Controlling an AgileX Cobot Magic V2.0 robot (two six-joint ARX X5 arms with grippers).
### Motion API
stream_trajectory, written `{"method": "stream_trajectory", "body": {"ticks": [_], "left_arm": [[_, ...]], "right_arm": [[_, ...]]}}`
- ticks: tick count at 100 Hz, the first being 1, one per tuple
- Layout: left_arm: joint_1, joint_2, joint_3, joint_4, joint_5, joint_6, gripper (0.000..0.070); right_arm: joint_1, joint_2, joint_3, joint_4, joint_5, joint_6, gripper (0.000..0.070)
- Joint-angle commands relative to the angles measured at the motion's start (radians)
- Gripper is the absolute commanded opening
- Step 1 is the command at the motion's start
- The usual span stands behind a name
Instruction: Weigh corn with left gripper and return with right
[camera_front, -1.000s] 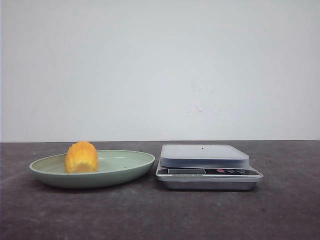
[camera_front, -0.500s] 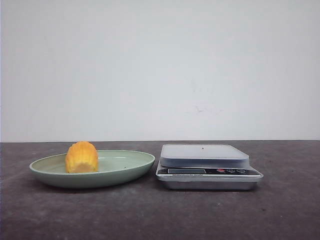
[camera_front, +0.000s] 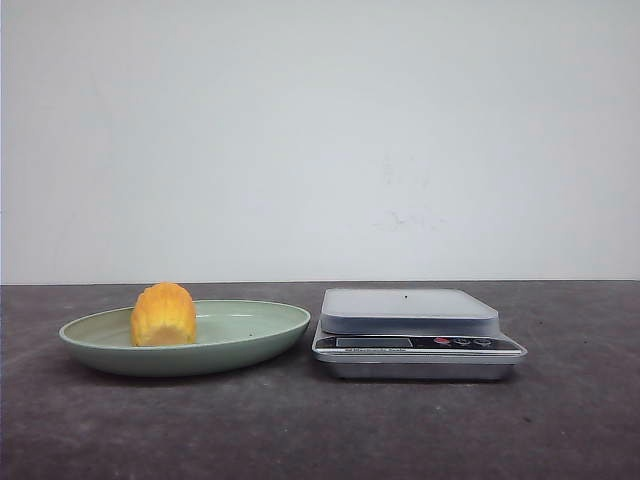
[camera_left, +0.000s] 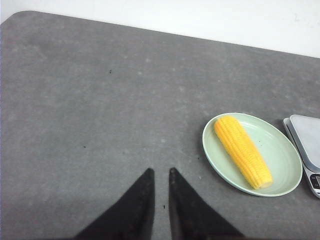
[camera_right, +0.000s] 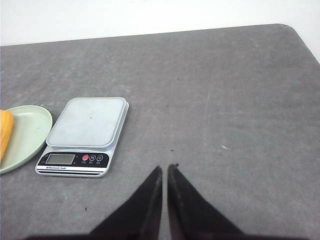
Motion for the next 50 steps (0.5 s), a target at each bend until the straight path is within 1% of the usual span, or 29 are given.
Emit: {"method": "stream_trajectory", "body": {"ticks": [1,45,50], "left_arm": [[-0.005,-0.002,0.01,0.008,0.0,0.006,0.001],[-0.005,-0.002,0.01,0.009,0.0,0.006,0.001],[-0.003,-0.003,0.01,0.005,-0.002,0.017,0.001]], "right_arm": [[0.003,0.002,0.01,0.02,0.003,0.009,0.0011],[0.003,0.002,0.01,0.02,0.003,0.009,0.0011],[0.003,0.002,0.01,0.02,0.003,0.009,0.0011]]}}
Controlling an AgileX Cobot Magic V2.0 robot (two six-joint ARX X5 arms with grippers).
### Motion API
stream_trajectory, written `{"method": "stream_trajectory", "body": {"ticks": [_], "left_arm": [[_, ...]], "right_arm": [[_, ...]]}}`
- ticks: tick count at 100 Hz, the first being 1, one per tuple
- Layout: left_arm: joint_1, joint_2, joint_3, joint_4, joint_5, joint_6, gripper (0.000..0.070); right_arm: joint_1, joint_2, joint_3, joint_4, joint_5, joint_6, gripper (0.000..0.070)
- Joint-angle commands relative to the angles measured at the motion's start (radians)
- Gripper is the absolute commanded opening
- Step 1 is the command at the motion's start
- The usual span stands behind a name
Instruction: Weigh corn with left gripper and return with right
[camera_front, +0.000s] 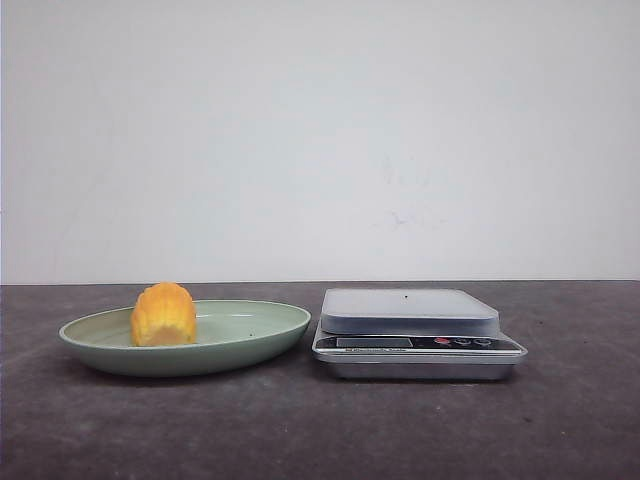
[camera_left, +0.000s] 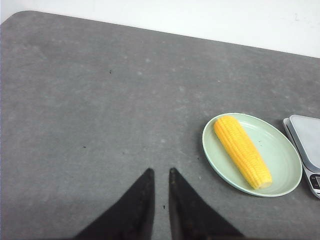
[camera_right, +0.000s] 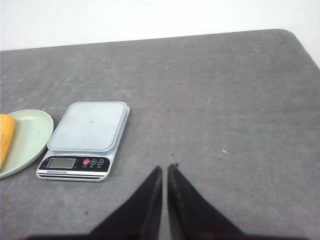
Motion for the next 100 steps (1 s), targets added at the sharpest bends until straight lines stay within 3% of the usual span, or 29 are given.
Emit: {"method": "stream_trajectory", "body": {"ticks": [1,16,22,29,35,42,53,68,100], "left_arm": [[0.0,-0.003,0.01,0.006,-0.003,0.018,0.001],[0.07,-0.007,0.01,0.04,-0.018,0.026,0.001],[0.117,-0.007,-0.003,0.137,-0.052,0.043,0.001],[0.182,-0.012,-0.047,0.306,-0.039,0.117,0.001],[0.245,-0.023,-0.119,0.475,0.032,0.198,0.001],[0.323,-0.045,-0.229,0.655,0.183,0.268,0.001],[0.436,-0.088,-0.408,0.83,0.348,0.288,0.001],[0.556,-0.159,-0.627,0.947,0.451,0.271,0.001],[0.625,-0.176,-0.826,1.027,0.481,0.293,0.001]], "right_arm": [[0.003,0.002,0.01,0.013,0.003,0.009,0.0011],[0.003,0.002,0.01,0.013,0.003,0.009,0.0011],[0.003,0.002,0.01,0.013,0.003,0.009,0.0011],[0.003,0.002,0.01,0.013,0.003,0.009,0.0011],[0.003,0.002,0.01,0.013,0.003,0.009,0.0011],[0.003,0.002,0.01,0.013,0.003,0.009,0.0011],[0.003,0.002,0.01,0.013,0.003,0.009,0.0011],[0.003,0.002,0.01,0.013,0.003,0.009,0.0011],[0.003,0.002,0.01,0.013,0.003,0.009,0.0011]]}}
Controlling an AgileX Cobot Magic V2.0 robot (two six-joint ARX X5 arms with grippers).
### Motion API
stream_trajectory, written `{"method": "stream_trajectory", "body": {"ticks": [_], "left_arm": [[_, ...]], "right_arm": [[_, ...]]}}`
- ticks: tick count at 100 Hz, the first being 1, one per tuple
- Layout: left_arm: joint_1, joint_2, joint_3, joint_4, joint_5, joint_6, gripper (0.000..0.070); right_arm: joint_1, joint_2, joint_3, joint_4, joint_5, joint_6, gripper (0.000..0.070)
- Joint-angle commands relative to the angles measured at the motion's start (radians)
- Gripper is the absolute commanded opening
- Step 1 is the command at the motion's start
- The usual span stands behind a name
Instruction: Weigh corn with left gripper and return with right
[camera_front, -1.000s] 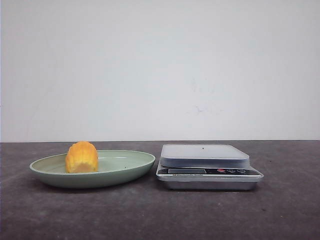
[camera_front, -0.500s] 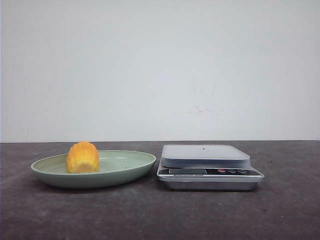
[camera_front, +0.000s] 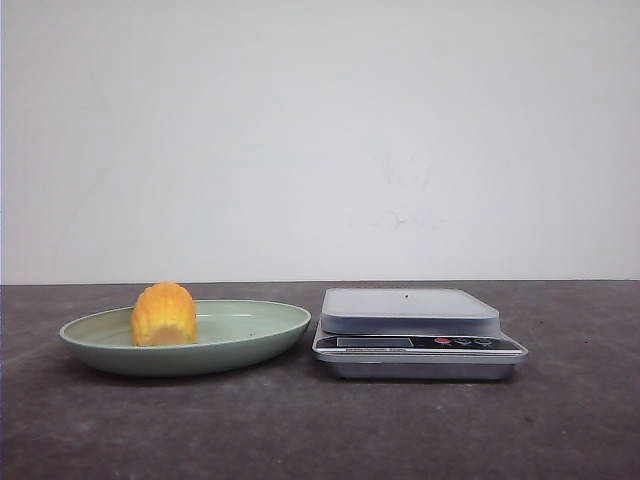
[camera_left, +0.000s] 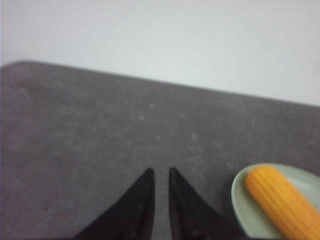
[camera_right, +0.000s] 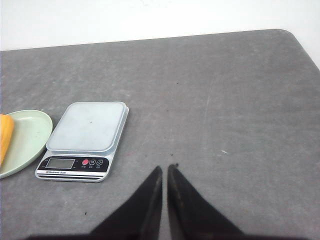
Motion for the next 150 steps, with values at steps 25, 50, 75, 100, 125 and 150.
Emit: {"method": "stream_trajectory", "body": {"ticks": [25,50,75,100,125,150], "left_arm": [[0.007,-0.002,-0.099,0.053,0.006,0.024,0.001],[0.007,-0.002,-0.1,0.001,0.018,0.027,0.001],[0.006,-0.002,-0.1,0.001,0.018,0.027,0.001],[0.006,-0.002,-0.1,0.001,0.018,0.027,0.001],[0.006,-0.002,-0.1,0.001,0.018,0.027,0.001],[0.006,-0.002,-0.1,0.001,0.018,0.027,0.001]], "right_arm": [[0.003,0.002,0.01,0.013,0.0,0.009,0.0011],[0.003,0.002,0.01,0.013,0.0,0.009,0.0011],[0.003,0.002,0.01,0.013,0.0,0.009,0.0011],[0.003,0.002,0.01,0.013,0.0,0.009,0.0011],[0.003,0.002,0.01,0.013,0.0,0.009,0.0011],[-0.002,0.002,0.008,0.087,0.011,-0.054,0.0011]]}}
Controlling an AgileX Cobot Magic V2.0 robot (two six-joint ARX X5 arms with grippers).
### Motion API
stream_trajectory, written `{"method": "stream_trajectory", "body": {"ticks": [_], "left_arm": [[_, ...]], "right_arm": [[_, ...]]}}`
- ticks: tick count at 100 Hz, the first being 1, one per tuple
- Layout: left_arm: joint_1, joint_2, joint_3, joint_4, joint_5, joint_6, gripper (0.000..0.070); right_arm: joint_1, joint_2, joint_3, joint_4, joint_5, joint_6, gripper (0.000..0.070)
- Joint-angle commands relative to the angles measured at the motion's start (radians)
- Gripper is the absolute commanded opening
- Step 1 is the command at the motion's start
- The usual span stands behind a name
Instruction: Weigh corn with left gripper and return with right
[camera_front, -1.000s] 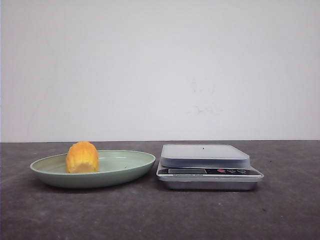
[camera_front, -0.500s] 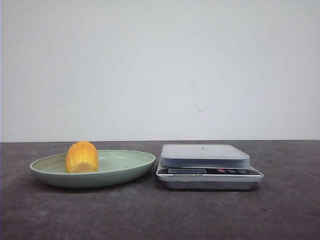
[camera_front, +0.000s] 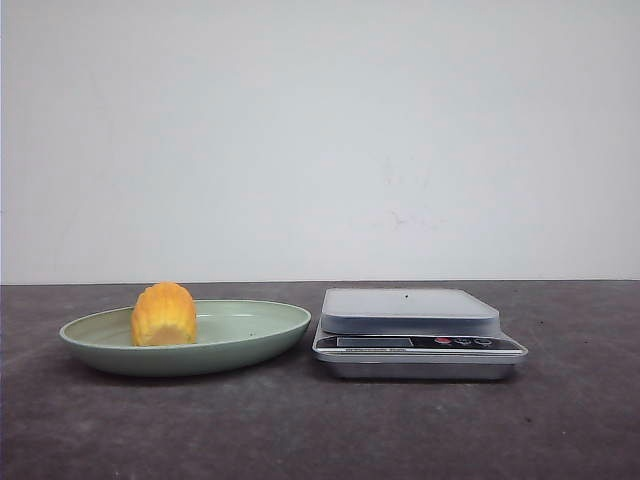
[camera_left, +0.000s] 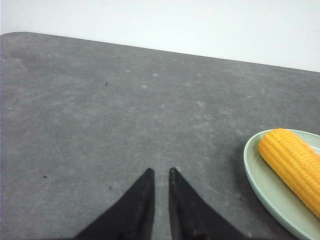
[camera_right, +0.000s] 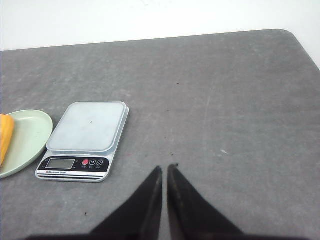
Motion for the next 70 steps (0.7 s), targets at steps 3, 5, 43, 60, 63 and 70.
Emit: {"method": "stream_trajectory", "body": {"ticks": [3,5,43,60,63,70], "left_arm": [[0.003,0.0,-0.018,-0.004,0.001,0.006,0.001],[0.003,0.0,-0.018,-0.004,0.001,0.006,0.001],[0.003,0.0,-0.018,-0.004,0.001,0.006,0.001],[0.003,0.0,-0.018,-0.004,0.001,0.006,0.001],[0.003,0.0,-0.018,-0.004,0.001,0.006,0.001],[0.003,0.0,-0.018,-0.004,0.001,0.006,0.001]], "right_arm": [[-0.009,0.0,0.006,0.114,0.007,-0.053,0.0011],[-0.016,-0.003,0.003,0.15,0.005,-0.061,0.0011],[-0.13,-0.126,-0.404,0.811,-0.015,-0.112,0.0011],[-0.126,-0.126,-0.552,0.853,-0.014,-0.115,0.0011],[-0.126,-0.126,-0.579,0.86,-0.014,-0.116,0.0011],[-0.126,-0.126,-0.642,0.875,-0.015,-0.116,0.0011]]}}
